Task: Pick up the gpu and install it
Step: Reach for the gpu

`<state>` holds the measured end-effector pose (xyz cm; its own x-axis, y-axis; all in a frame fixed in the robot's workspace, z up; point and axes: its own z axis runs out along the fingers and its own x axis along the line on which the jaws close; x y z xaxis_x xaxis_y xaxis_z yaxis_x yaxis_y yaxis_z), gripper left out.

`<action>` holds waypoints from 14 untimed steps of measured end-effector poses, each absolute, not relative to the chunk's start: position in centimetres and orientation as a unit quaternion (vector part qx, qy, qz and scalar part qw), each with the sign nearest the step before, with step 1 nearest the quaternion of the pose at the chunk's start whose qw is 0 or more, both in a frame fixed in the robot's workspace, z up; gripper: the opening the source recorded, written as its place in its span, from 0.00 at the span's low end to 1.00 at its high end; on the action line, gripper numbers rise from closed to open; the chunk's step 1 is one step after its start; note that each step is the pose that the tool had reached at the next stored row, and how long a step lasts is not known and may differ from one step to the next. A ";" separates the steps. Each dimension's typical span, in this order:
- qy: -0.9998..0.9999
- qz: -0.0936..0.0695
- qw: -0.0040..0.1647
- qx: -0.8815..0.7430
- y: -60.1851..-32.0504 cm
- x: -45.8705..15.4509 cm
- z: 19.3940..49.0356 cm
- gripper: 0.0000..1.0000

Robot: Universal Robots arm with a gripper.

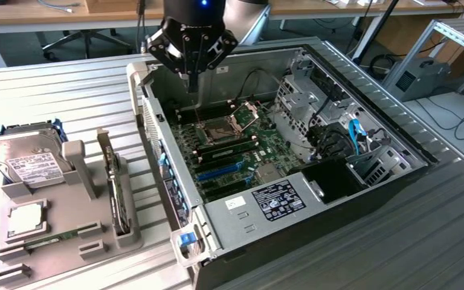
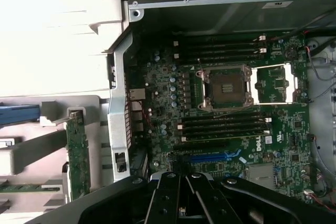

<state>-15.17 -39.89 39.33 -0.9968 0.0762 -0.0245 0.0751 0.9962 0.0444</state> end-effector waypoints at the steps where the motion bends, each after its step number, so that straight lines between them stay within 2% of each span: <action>1: 0.999 0.022 0.013 0.038 -39.9 -15.2 39.3 0.11; 14: 0.999 0.022 0.013 0.038 -39.9 -15.6 39.3 0.11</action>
<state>-15.61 -39.89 39.33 -0.9968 0.0762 -0.0245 0.0751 0.9962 0.0443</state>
